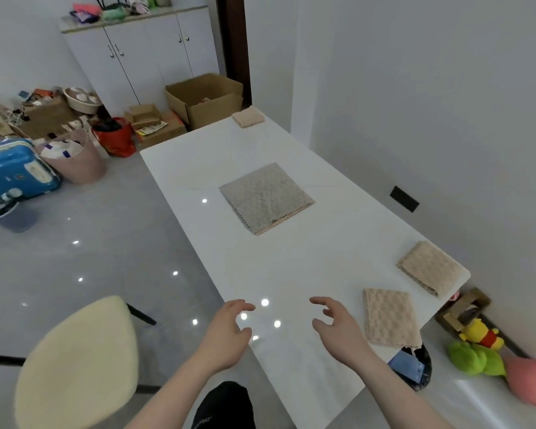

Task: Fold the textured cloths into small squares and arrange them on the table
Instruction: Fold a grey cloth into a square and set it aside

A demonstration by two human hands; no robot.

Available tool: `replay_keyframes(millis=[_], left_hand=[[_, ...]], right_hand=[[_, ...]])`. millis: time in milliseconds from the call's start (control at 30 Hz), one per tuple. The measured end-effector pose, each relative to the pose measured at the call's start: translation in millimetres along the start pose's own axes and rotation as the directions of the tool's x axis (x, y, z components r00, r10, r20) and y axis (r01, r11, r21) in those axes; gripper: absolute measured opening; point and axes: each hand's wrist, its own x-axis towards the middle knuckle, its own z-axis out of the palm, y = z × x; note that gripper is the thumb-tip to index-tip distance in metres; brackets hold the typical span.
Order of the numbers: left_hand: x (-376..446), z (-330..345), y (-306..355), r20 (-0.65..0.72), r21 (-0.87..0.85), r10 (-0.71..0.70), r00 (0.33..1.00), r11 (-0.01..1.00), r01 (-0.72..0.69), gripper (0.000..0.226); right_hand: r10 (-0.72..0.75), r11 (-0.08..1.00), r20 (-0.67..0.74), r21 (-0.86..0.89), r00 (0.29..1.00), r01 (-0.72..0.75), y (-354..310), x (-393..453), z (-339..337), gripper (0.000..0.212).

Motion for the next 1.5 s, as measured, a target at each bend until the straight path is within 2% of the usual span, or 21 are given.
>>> replay_keyframes(millis=[233, 367, 567, 900, 1133, 1333, 1500], left_hand=[[51, -56, -44, 0.054, 0.011, 0.023, 0.998, 1.000, -0.024, 0.047], [96, -110, -64, 0.148, 0.062, 0.104, 0.983, 0.992, -0.114, 0.046], [151, -193, -89, 0.204, 0.139, 0.137, 0.969, 0.976, -0.167, 0.043], [180, -239, -74, 0.205, 0.114, 0.246, 0.947, 0.955, -0.272, 0.042], [224, -281, -85, 0.263, 0.183, 0.294, 0.919, 0.920, -0.347, 0.042], [335, -312, -87, 0.359, 0.233, 0.376, 0.854, 0.850, -0.472, 0.042], [440, -325, -91, 0.527, 0.297, 0.358, 0.771, 0.772, -0.562, 0.045]], right_hand=[[0.026, 0.999, -0.080, 0.034, 0.996, -0.023, -33, 19, 41, 0.044], [0.094, 0.993, -0.160, 0.084, 0.983, -0.081, -72, 44, 88, 0.044], [0.056, 0.995, -0.195, 0.093, 0.979, -0.039, -135, 70, 152, 0.047], [0.055, 0.990, -0.322, 0.142, 0.945, -0.009, -166, 95, 159, 0.044], [0.058, 0.989, -0.300, 0.148, 0.952, -0.013, -191, 140, 196, 0.045], [0.139, 0.984, -0.402, 0.156, 0.905, -0.082, -219, 215, 207, 0.047], [0.225, 0.970, -0.486, 0.197, 0.844, -0.145, -238, 285, 227, 0.045]])
